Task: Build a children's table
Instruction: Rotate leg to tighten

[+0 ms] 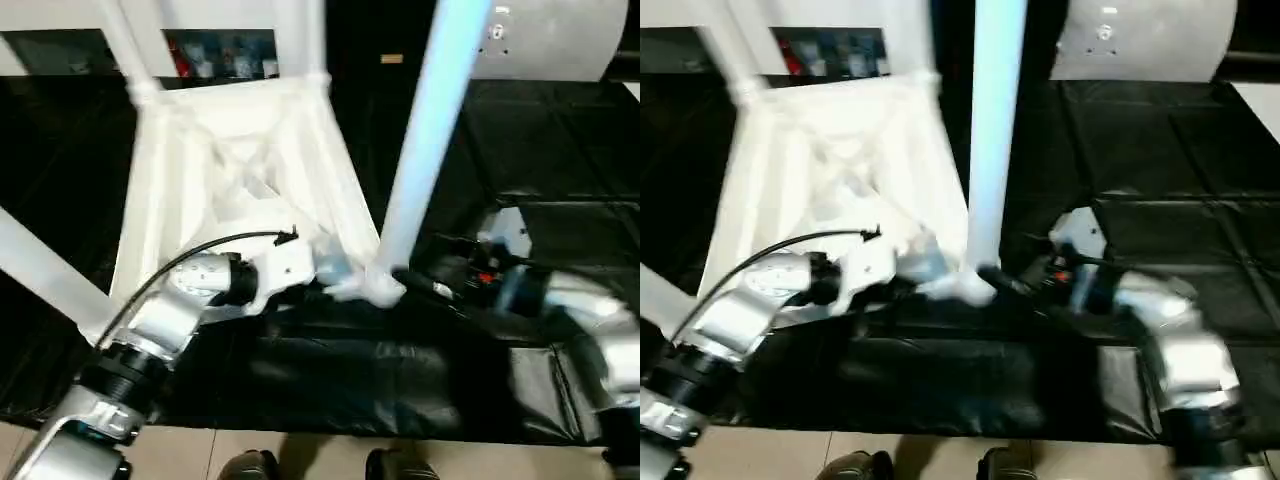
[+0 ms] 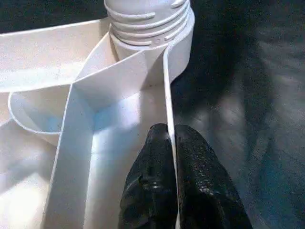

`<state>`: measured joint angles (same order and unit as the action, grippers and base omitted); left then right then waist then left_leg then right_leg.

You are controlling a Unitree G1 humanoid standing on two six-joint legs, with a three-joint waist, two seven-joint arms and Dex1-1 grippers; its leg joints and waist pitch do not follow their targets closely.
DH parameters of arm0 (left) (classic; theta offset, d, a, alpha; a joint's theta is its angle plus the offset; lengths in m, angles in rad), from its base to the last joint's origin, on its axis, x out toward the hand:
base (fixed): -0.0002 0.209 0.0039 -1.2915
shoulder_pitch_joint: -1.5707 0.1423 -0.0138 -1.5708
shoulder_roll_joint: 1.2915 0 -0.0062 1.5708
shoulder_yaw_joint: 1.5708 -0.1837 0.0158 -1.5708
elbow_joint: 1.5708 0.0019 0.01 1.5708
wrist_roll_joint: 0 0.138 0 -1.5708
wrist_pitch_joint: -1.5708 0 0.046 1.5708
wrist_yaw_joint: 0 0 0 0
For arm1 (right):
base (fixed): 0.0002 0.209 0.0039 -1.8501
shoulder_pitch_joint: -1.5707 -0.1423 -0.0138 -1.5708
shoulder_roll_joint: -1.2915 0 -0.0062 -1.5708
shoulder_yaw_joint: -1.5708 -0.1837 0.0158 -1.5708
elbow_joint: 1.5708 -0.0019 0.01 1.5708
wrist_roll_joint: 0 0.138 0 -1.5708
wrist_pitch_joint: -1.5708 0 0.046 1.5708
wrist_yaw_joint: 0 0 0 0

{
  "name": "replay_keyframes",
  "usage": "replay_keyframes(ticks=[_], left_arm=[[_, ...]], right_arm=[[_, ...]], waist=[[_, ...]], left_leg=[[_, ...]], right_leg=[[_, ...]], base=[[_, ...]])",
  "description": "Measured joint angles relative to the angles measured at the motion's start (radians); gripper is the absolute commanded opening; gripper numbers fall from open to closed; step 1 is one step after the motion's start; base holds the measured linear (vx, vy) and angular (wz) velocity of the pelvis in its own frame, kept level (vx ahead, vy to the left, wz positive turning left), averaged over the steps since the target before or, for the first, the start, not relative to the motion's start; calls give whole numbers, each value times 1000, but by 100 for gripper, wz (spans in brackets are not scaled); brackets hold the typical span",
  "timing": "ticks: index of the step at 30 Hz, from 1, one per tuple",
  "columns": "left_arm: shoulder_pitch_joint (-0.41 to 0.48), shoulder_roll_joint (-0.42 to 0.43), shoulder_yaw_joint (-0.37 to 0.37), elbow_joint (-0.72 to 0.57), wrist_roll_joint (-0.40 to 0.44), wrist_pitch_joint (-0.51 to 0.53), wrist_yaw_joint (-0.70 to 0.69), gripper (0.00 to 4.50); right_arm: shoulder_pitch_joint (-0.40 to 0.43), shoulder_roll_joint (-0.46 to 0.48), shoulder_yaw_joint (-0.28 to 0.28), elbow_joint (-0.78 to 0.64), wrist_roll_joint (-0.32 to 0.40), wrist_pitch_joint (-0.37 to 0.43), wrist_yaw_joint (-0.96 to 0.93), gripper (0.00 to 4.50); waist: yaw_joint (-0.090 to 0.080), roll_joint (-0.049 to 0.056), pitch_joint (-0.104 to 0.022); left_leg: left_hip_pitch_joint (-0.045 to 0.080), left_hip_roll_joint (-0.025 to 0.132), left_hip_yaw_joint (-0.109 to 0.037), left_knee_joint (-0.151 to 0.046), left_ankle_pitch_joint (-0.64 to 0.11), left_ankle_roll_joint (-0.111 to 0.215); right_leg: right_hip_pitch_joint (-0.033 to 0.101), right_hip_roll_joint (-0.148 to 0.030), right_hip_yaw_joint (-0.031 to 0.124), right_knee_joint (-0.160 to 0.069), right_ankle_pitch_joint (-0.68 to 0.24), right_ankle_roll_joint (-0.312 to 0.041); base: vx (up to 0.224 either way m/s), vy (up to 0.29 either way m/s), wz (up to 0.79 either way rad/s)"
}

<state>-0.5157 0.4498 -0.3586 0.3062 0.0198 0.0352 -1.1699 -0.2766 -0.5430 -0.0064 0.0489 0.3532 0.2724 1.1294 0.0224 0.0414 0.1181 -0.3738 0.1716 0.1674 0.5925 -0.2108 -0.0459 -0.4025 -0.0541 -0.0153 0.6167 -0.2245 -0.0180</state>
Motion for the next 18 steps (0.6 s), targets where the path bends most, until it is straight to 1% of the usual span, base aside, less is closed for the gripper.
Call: replay_keyframes(ticks=[1,2,4,5,6,7,8,14,15,17,18], left_arm=[[-2,5,-4,4,-4,-12,-17,0],[-6,12,-12,8,-6,-23,-44,0],[-10,15,-18,17,-8,-42,-73,0],[-15,17,-24,24,-9,-55,-88,0],[-18,18,-29,26,-9,-59,-93,0],[-23,18,-33,30,-9,-65,-98,0],[-25,18,-37,32,-10,-73,-106,0],[-27,18,-43,34,-15,-81,-113,0],[-28,19,-43,34,-15,-82,-114,0],[-37,20,-44,42,-16,-82,-124,0],[-41,20,-46,44,-16,-83,-127,0]], right_arm=[[-1,-11,9,3,4,0,29,344],[-7,-27,31,10,8,1,80,337],[-20,-33,58,16,9,3,130,334],[-36,-36,76,28,9,3,160,318],[-42,-38,82,36,9,3,170,318],[-46,-42,90,43,8,3,182,303],[-48,-43,94,48,7,3,191,303],[-48,-43,94,52,6,3,194,303],[-52,-43,96,58,6,3,201,281],[-77,-43,111,78,11,20,221,262],[-82,-43,113,78,12,25,227,262]], waist=[[3,0,0],[8,0,0],[12,0,0],[14,0,0],[16,0,0],[19,-1,0],[22,-1,1],[21,-2,1],[21,-3,2],[18,-6,3],[19,-7,4]], left_leg=[[0,0,0,1,0,0],[0,0,1,2,0,1],[0,0,1,3,-1,1],[0,0,1,4,0,1],[0,0,1,5,0,1],[-1,0,1,5,0,1],[-1,0,1,7,0,1],[-1,0,2,9,0,2],[-1,0,2,9,0,2],[-1,0,2,9,1,2],[-1,0,2,9,1,2]], right_leg=[[0,0,0,0,0,0],[0,0,0,1,0,0],[0,-1,0,3,0,0],[0,-1,0,4,0,0],[0,-1,0,5,0,0],[0,-2,0,6,0,0],[0,-2,0,7,0,0],[0,-3,0,10,0,0],[-1,-3,0,10,0,0],[-1,-3,0,11,0,0],[-1,-3,0,11,0,0]], base=[[0,0,0],[0,0,0],[0,0,0],[0,0,0],[0,0,0],[0,0,0],[0,0,0],[0,0,0],[0,0,0],[0,0,0],[0,0,0]])
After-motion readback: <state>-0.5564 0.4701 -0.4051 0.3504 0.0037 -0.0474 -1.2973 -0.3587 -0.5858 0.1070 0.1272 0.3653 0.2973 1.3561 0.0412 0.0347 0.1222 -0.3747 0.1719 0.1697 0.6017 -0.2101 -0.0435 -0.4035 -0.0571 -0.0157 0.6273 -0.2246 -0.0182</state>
